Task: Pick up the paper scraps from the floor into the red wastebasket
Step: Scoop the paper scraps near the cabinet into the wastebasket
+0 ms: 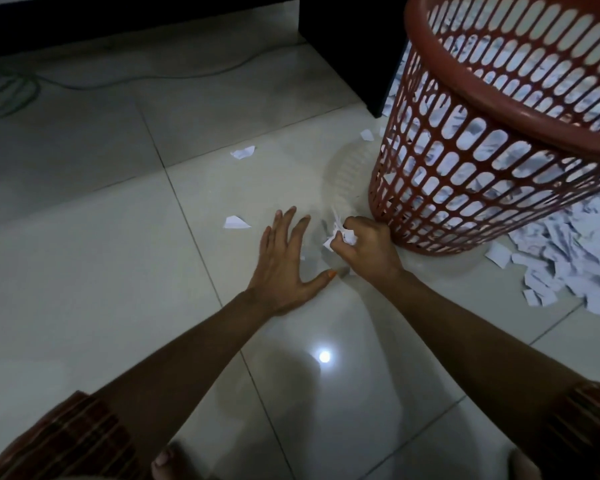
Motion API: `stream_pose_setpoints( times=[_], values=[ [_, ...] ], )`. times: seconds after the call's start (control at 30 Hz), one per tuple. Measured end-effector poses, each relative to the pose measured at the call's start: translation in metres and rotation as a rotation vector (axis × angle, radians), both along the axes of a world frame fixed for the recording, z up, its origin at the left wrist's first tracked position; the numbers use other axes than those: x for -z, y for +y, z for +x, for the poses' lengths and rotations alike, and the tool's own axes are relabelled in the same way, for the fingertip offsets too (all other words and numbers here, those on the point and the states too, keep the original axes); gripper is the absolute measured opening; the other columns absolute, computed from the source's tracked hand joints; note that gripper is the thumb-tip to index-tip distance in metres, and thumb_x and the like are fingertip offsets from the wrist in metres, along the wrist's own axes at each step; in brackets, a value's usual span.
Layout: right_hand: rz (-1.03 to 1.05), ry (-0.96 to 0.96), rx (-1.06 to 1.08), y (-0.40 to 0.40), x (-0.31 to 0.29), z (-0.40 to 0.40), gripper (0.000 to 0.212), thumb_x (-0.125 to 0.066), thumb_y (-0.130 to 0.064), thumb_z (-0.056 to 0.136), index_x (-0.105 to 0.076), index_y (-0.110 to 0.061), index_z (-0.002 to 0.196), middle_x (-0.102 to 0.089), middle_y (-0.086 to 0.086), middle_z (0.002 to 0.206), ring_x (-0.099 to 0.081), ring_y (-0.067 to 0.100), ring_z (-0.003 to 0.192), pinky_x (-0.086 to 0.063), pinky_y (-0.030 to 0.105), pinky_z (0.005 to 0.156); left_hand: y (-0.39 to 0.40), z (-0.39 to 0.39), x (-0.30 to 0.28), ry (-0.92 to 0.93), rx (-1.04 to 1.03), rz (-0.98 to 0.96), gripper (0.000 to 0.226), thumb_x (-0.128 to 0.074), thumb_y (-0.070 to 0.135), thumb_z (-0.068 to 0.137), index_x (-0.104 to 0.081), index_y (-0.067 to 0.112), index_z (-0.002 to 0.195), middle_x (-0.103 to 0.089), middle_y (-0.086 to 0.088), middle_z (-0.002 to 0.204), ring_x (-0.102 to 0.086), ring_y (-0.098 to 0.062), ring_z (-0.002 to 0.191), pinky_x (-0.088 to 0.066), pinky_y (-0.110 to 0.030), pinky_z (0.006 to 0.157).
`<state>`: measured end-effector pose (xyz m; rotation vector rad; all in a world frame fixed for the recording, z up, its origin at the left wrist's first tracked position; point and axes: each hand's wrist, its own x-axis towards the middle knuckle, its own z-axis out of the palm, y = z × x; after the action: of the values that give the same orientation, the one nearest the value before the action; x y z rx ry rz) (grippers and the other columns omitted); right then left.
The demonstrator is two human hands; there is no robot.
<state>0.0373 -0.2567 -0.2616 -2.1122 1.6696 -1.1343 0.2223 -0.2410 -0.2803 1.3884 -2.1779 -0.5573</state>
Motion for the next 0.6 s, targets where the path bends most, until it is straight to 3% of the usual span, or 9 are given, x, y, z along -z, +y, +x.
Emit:
stream_pose_setpoints(
  times=[0.1, 0.27, 0.37, 0.47, 0.6],
  values=[
    [0.006, 0.032, 0.019, 0.001, 0.003, -0.007, 0.022, -0.065, -0.011, 0.075, -0.050, -0.008, 0.060, -0.040, -0.007, 0.059, -0.038, 0.012, 0.050, -0.028, 0.020, 0.052, -0.001, 0.016, 0.001, -0.032, -0.145, -0.055, 0.094, -0.051, 0.071, 0.076, -0.029, 0.013, 0.148, -0.022, -0.009, 0.157, -0.015, -0.029, 0.147, -0.025, -0.055, 0.113],
    [0.024, 0.063, 0.040, 0.009, 0.002, -0.009, 0.018, -0.067, -0.012, 0.075, -0.057, -0.002, 0.064, -0.055, 0.009, 0.057, -0.041, 0.013, 0.051, -0.032, 0.021, 0.055, -0.020, 0.049, 0.013, -0.302, -0.339, 0.148, 0.114, -0.018, 0.088, 0.071, -0.008, 0.010, 0.154, 0.002, -0.010, 0.162, 0.007, -0.027, 0.149, 0.002, -0.050, 0.119],
    [0.024, 0.064, 0.056, 0.011, 0.001, -0.011, 0.018, -0.066, -0.013, 0.076, -0.058, -0.001, 0.065, -0.055, 0.009, 0.057, -0.041, 0.013, 0.051, -0.033, 0.022, 0.054, -0.020, 0.046, 0.014, -0.405, -0.224, 0.192, 0.118, -0.005, 0.090, 0.068, -0.002, 0.009, 0.154, 0.006, -0.010, 0.162, 0.011, -0.026, 0.149, 0.005, -0.048, 0.120],
    [0.004, 0.069, 0.062, 0.011, -0.005, -0.017, 0.019, -0.065, -0.013, 0.077, -0.058, -0.002, 0.064, -0.055, 0.008, 0.057, -0.040, 0.011, 0.052, -0.032, 0.020, 0.055, -0.004, 0.022, 0.011, -0.354, -0.080, 0.183, 0.117, -0.009, 0.089, 0.068, 0.001, 0.009, 0.154, 0.007, -0.008, 0.162, 0.011, -0.023, 0.149, 0.006, -0.042, 0.120],
    [-0.067, 0.141, 0.021, 0.017, -0.015, -0.021, 0.017, -0.072, 0.003, 0.070, -0.058, 0.000, 0.061, -0.057, 0.011, 0.056, -0.040, 0.012, 0.051, -0.033, 0.019, 0.056, 0.011, -0.011, 0.012, -0.271, 0.025, 0.196, 0.118, -0.016, 0.089, 0.069, 0.005, 0.010, 0.154, 0.009, -0.007, 0.162, 0.014, -0.020, 0.148, 0.009, -0.039, 0.120]
  ],
)
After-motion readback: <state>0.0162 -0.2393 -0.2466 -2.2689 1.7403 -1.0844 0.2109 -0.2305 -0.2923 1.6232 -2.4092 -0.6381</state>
